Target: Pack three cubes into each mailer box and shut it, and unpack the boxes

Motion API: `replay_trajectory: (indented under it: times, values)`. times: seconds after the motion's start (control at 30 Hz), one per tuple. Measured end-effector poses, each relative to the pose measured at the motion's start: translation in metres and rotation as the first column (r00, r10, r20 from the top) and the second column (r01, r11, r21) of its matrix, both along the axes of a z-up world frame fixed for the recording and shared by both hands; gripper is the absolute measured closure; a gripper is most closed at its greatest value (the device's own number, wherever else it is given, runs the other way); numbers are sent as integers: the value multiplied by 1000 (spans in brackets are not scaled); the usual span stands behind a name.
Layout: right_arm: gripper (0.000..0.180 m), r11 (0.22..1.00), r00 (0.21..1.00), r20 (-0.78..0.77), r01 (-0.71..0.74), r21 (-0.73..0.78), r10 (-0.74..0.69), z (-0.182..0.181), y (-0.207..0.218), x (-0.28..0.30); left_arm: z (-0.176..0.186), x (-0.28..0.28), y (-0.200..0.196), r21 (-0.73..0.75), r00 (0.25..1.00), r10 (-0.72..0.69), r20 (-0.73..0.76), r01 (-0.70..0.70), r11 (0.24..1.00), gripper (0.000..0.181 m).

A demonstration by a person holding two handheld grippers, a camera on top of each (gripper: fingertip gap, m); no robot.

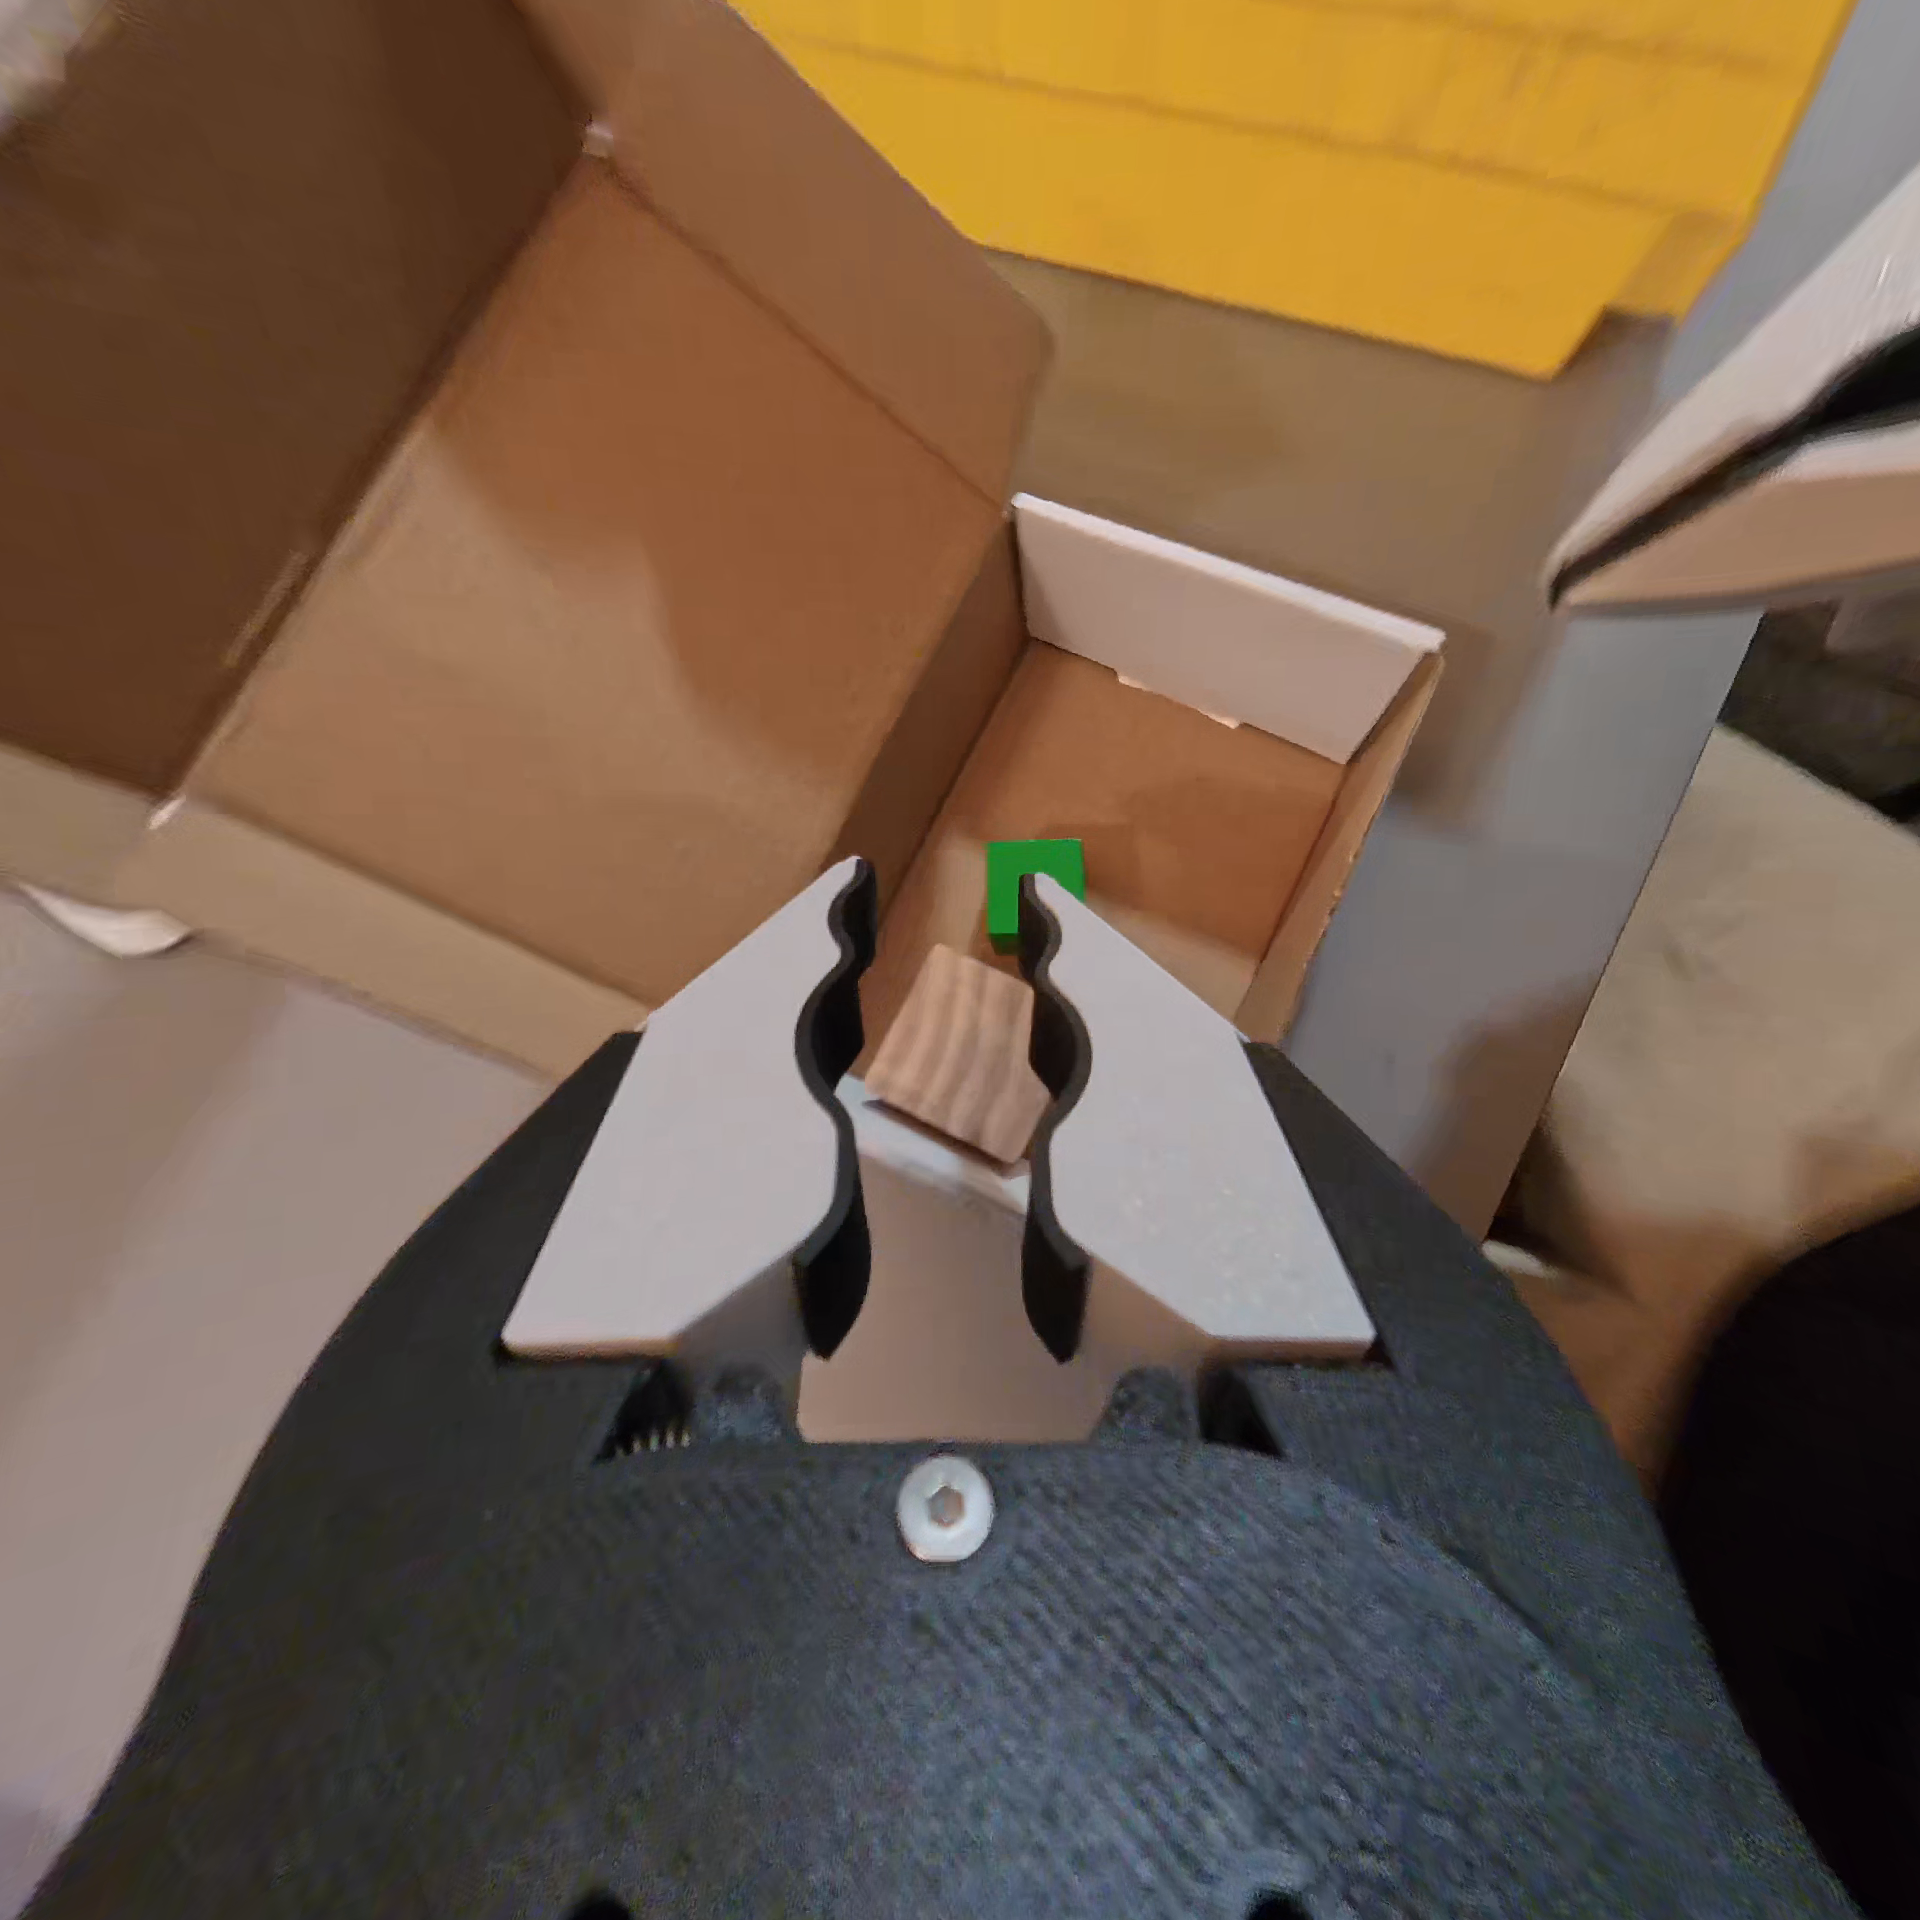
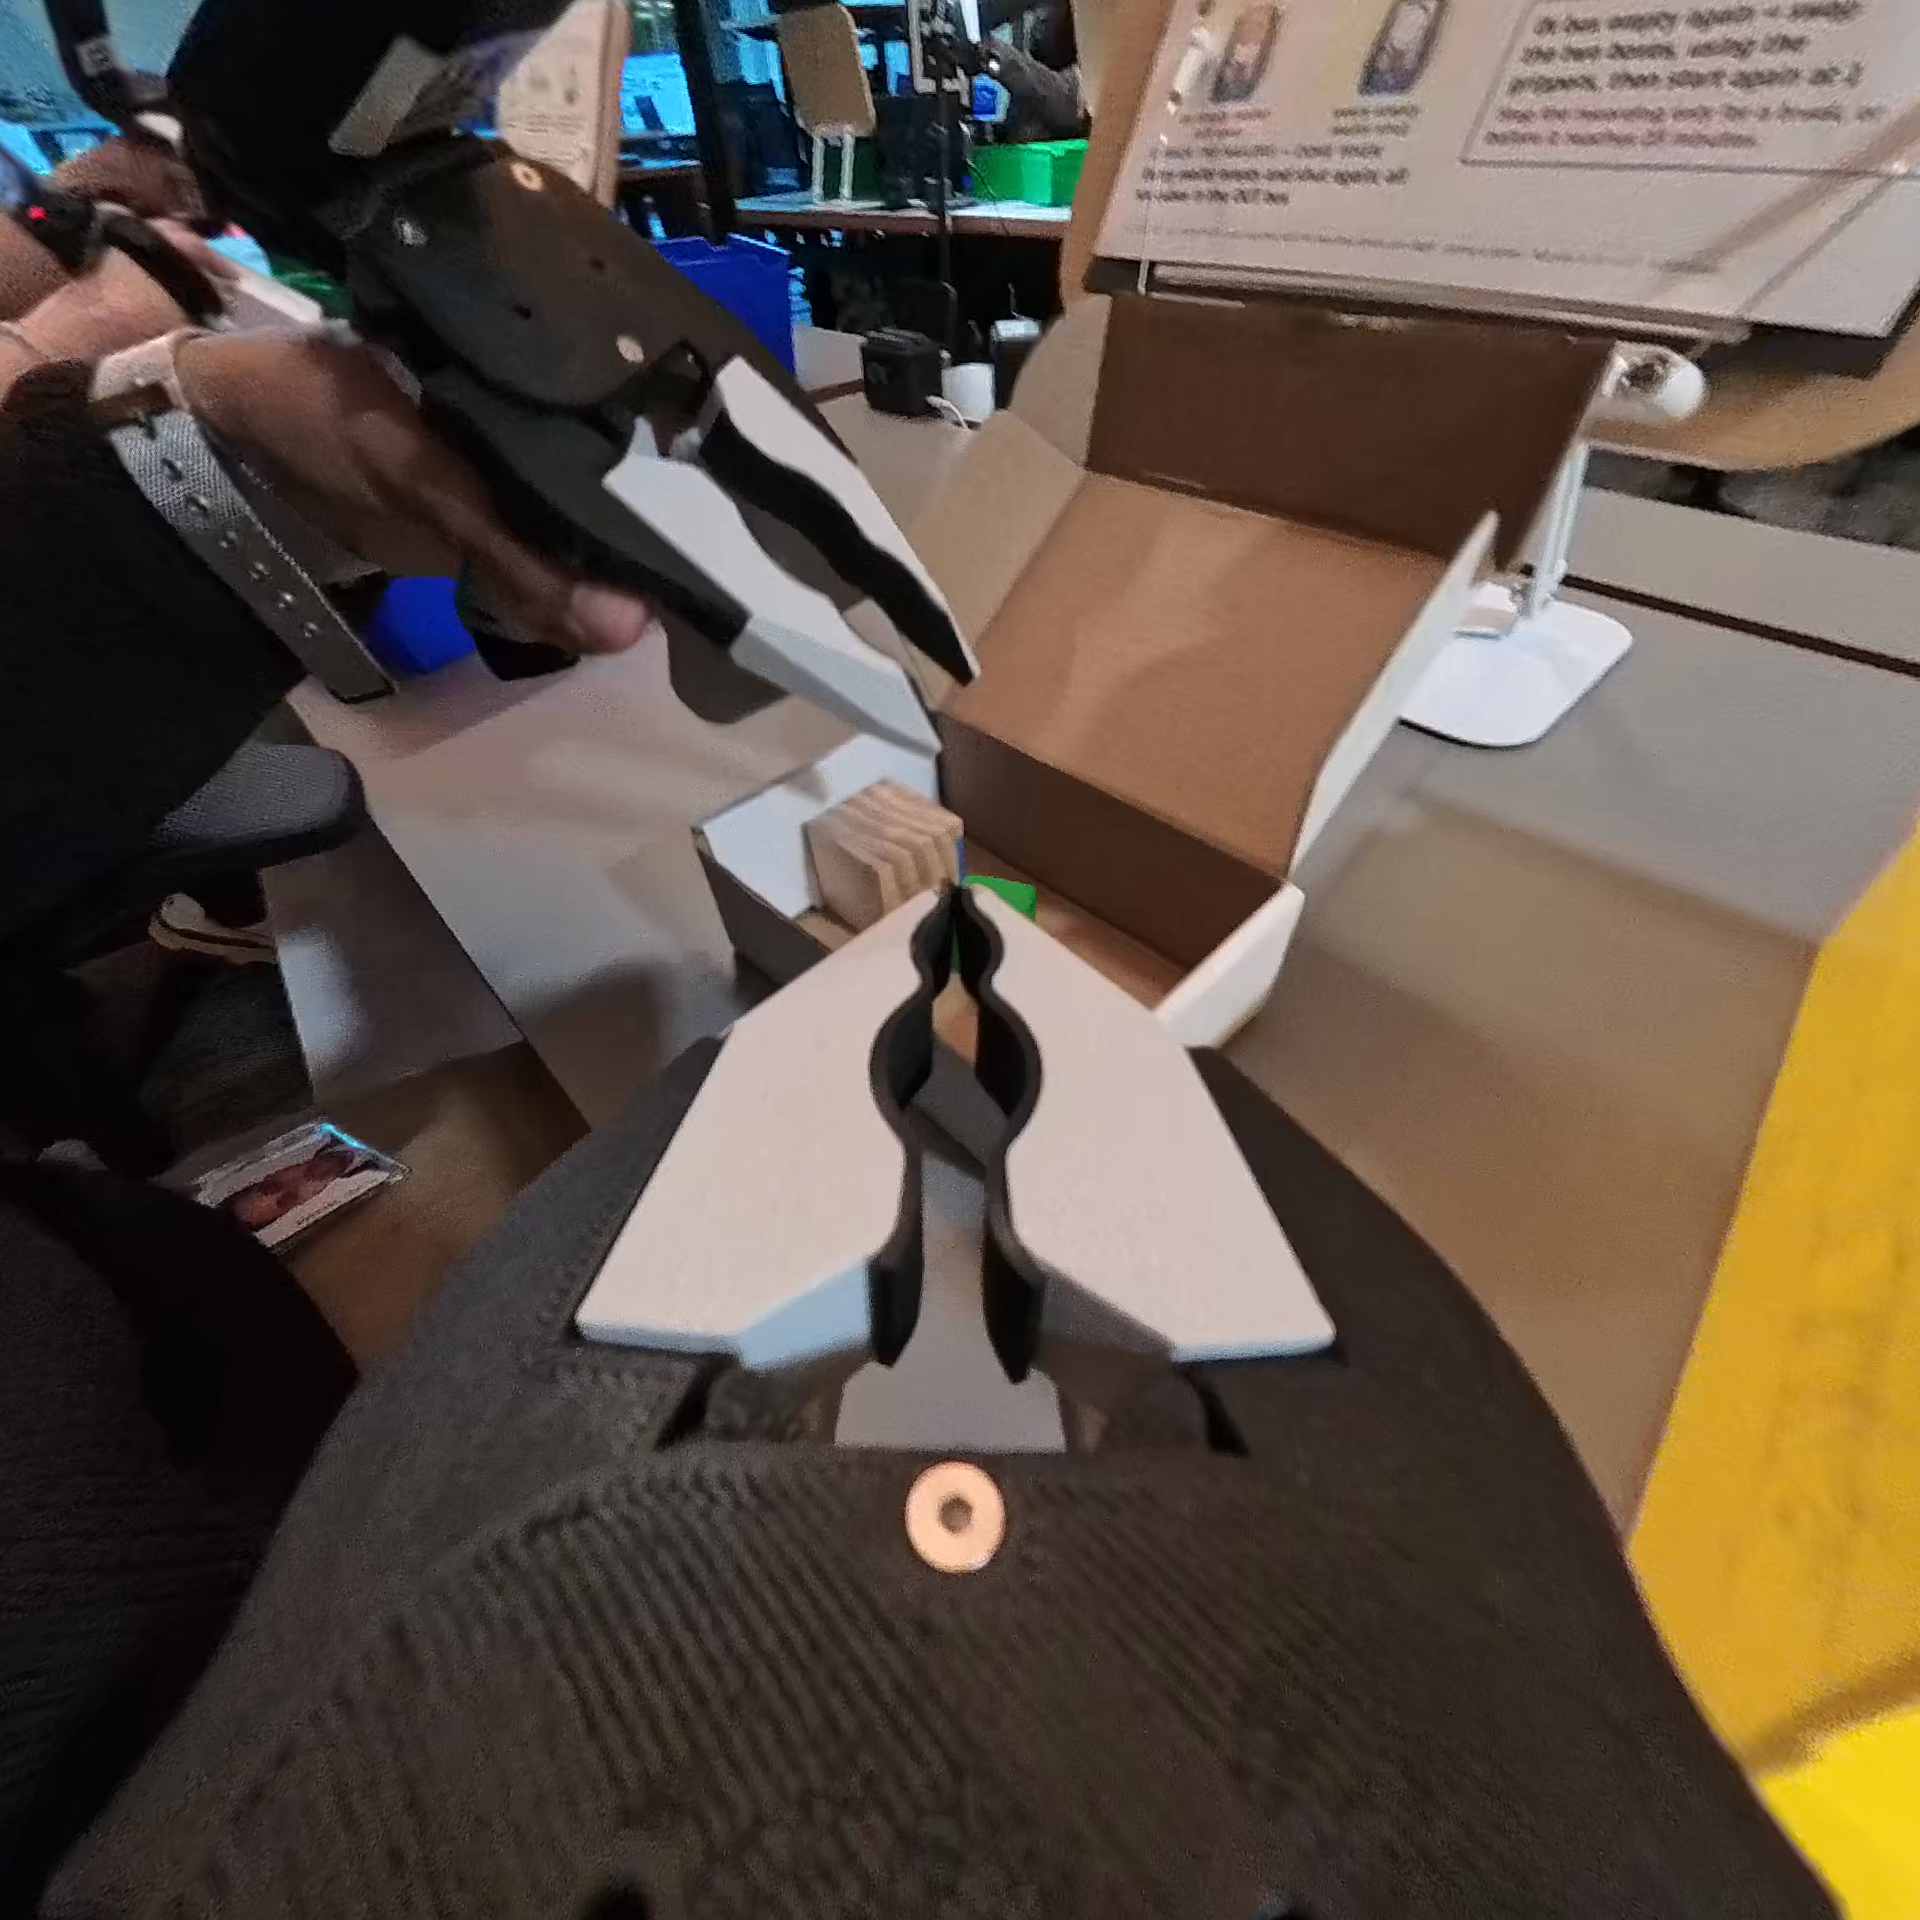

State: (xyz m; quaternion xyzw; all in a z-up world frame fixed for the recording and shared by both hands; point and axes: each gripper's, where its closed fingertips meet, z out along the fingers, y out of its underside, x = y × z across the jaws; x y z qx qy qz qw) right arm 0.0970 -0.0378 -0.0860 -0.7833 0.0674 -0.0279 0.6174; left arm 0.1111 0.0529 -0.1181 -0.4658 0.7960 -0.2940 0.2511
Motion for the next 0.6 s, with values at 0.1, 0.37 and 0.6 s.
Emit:
replay_trajectory:
  times: [0.1, 0.37, 0.6]
  values:
    - [180, 999, 998, 43, -45, 4, 45, 3, 12, -7, 20, -3, 30, -78, 991, 125, 51, -121, 990, 133]
    - [180, 985, 982, 97, -169, 40, 165, 14, 48, -27, 114, -76, 193, -279, 773, 572, 274, -505, 816, 123]
    - [180, 946, 950, 169, -289, 148, 264, 42, 72, -57, 78, -218, 333, -186, 456, 874, 168, -856, 482, 110]
